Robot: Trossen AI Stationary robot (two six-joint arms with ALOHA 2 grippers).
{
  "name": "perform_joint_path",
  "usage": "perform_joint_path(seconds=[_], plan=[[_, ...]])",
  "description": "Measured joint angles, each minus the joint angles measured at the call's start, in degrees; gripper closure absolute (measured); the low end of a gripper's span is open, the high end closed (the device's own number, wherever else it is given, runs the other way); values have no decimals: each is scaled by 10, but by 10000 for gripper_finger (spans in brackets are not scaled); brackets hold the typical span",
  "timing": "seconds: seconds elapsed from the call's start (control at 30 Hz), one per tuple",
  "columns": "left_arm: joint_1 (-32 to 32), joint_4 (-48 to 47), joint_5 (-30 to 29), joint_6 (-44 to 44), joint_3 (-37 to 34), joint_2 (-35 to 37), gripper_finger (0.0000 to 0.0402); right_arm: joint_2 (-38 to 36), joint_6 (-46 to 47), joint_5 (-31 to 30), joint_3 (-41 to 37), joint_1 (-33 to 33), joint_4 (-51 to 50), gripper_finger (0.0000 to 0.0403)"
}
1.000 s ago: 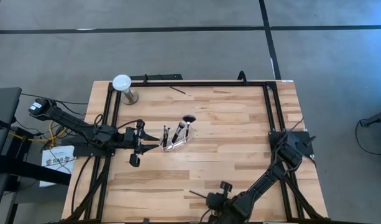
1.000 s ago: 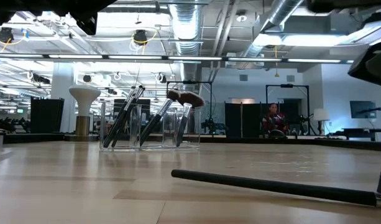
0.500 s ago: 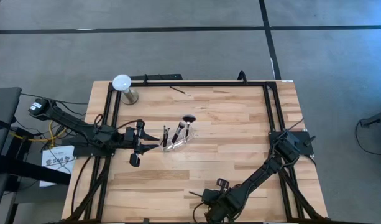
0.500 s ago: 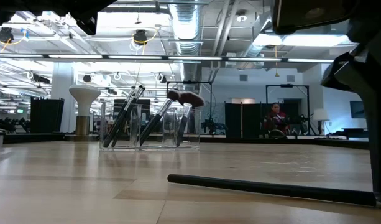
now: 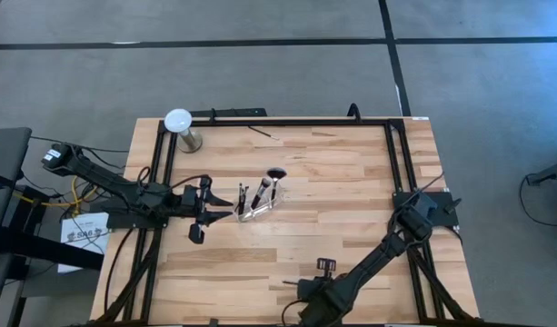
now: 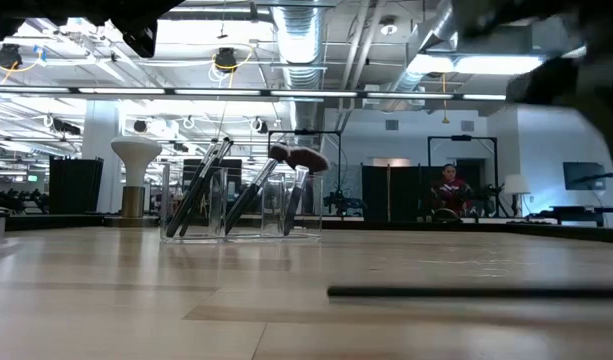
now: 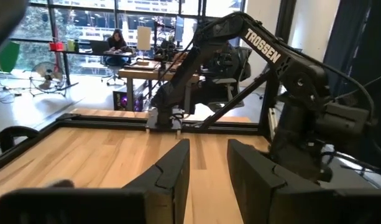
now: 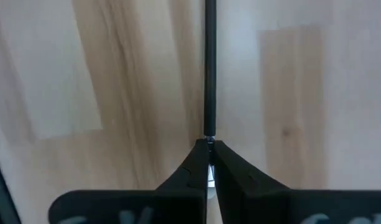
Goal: Put items in baskets/containers
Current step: Put the white eyeshadow brush into the left section of the transparent organizer
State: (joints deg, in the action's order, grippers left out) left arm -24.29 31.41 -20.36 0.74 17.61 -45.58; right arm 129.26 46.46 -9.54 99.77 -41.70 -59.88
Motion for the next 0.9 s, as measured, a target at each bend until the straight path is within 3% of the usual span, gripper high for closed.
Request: perform_joint_path(seconds=[0.23, 0.47, 0.7, 0.9], plan=[[0, 15, 35, 13, 0, 0, 297, -3, -36, -45, 65, 9, -152, 400], [0, 25, 37, 30, 0, -16, 297, -3, -84, -97, 86, 21, -204, 401], [8, 35, 37, 30, 0, -22, 297, -4, -124, -90, 74, 37, -214, 402], [8, 35, 41, 32, 0, -22, 297, -5, -190, -28, 68, 59, -168, 371]])
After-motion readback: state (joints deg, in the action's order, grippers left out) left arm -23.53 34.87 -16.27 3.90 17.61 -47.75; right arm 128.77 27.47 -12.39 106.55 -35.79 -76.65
